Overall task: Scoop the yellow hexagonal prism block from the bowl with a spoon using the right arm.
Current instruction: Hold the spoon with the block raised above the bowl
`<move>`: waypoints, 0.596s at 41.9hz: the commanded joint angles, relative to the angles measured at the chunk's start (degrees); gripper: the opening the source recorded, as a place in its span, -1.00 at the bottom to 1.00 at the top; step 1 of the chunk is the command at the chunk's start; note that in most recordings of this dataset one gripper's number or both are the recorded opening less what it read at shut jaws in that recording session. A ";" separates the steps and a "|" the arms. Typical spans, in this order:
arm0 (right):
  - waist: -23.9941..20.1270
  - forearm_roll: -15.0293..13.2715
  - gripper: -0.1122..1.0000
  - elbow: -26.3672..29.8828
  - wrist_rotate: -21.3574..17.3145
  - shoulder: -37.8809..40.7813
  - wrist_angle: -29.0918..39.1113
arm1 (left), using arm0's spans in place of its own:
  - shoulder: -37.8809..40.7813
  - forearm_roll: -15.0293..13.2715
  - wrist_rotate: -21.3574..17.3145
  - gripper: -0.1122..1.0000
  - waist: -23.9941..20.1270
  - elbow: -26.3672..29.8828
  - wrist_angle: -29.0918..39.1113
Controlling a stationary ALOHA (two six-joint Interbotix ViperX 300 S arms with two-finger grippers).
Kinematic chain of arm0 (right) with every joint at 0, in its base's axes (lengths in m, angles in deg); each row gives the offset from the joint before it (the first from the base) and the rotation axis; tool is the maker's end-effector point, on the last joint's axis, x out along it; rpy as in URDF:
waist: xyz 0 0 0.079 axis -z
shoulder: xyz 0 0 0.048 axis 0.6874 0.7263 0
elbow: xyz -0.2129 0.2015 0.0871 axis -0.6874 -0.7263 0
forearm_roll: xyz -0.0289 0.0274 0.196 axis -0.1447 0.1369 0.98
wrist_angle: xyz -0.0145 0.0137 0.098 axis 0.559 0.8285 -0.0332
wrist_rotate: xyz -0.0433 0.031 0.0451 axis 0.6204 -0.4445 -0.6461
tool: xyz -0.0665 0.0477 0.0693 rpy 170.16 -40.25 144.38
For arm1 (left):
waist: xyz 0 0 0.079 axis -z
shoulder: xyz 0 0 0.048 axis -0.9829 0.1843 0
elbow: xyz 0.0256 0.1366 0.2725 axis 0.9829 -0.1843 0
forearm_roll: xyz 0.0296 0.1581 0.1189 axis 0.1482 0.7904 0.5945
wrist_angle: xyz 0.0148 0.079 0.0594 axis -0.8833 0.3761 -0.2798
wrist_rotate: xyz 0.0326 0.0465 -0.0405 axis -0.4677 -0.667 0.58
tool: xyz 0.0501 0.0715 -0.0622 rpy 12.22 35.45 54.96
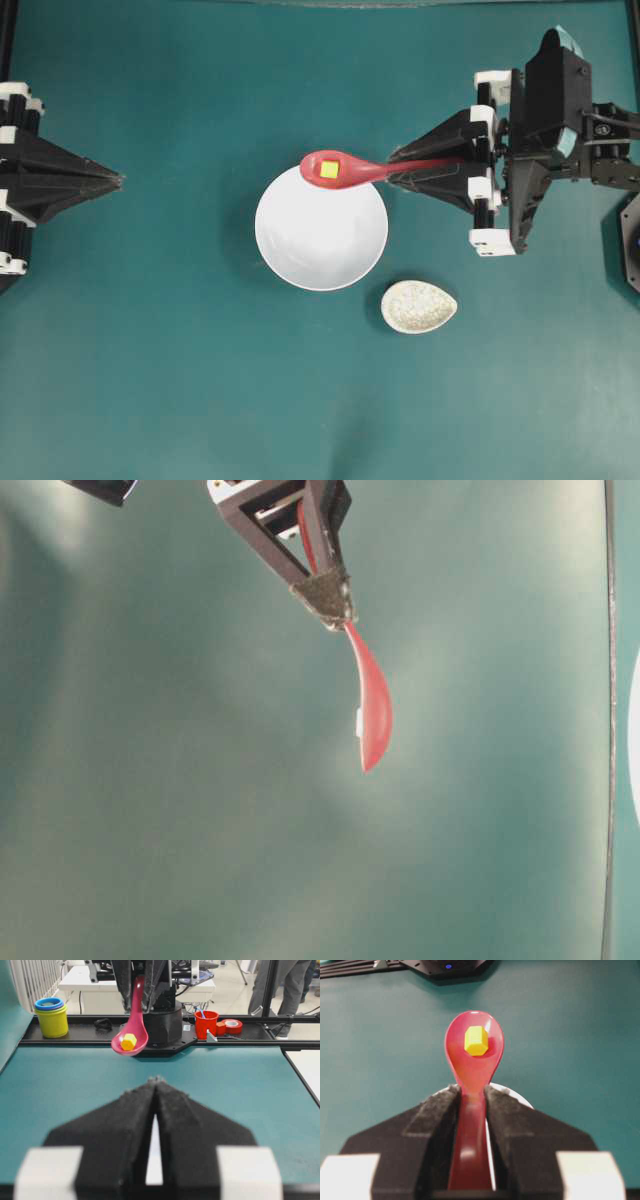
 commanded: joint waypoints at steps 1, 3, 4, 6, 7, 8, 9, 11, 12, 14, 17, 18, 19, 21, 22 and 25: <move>-0.09 -0.09 -0.39 0.62 0.18 -0.79 -0.35 | 0.18 0.18 0.00 -0.80 -0.09 1.05 -0.70; -0.09 -0.09 -0.39 0.62 0.00 -0.79 -0.35 | 0.26 0.18 0.00 -0.80 -0.09 1.05 -0.70; -0.09 -0.18 -0.39 0.62 0.00 -0.79 -0.44 | 0.18 0.18 0.00 -0.80 -0.09 1.05 -0.70; -0.09 -0.09 -0.39 0.62 0.18 -0.79 -0.53 | 0.26 0.18 0.00 -0.80 -0.09 1.05 -0.70; -0.09 -0.09 -0.39 0.62 0.18 -0.79 -0.44 | 0.26 0.18 0.00 -0.80 -0.09 1.05 -0.70; -0.09 -0.09 -0.39 0.62 0.18 -0.79 -0.44 | 0.26 0.18 0.00 -0.80 -0.09 1.05 -0.70; -0.18 -0.09 -0.39 0.62 0.18 -0.79 -0.44 | 0.18 0.18 0.00 -0.80 -0.09 1.05 -0.70; -0.26 -0.09 -0.39 0.62 0.18 -0.79 -0.44 | 0.18 0.09 0.00 -0.80 -0.09 1.05 -0.70; -0.26 -0.09 -0.39 0.62 0.18 -0.79 -0.35 | 0.26 0.18 0.00 -0.80 -0.09 1.05 -0.70; -0.35 -0.09 -0.39 0.62 0.18 -0.79 -0.18 | 0.26 0.18 0.00 -0.80 -0.09 1.05 -0.70; -0.44 -0.09 -0.39 0.62 0.18 -0.79 -0.18 | 0.26 0.18 0.00 -0.80 -0.09 1.05 -0.70; -0.44 -0.09 -0.39 0.53 0.18 -0.79 -0.18 | 0.26 0.18 0.00 -0.80 -0.09 1.05 -0.70; -0.53 -0.09 -0.39 0.53 0.18 -0.79 -0.18 | 0.26 0.18 0.00 -0.80 -0.09 1.05 -0.70; -0.53 -0.09 -0.39 0.53 0.18 -0.79 -0.18 | 0.18 0.18 0.00 -0.80 -0.09 1.14 -0.70; -0.53 -0.09 -0.39 0.62 0.18 -0.79 -0.18 | 0.18 0.18 0.00 -0.80 -0.09 1.14 -0.62; -0.97 -0.09 -0.39 0.53 0.00 -0.79 -0.44 | 0.00 0.18 0.00 -0.80 -0.09 1.05 -0.70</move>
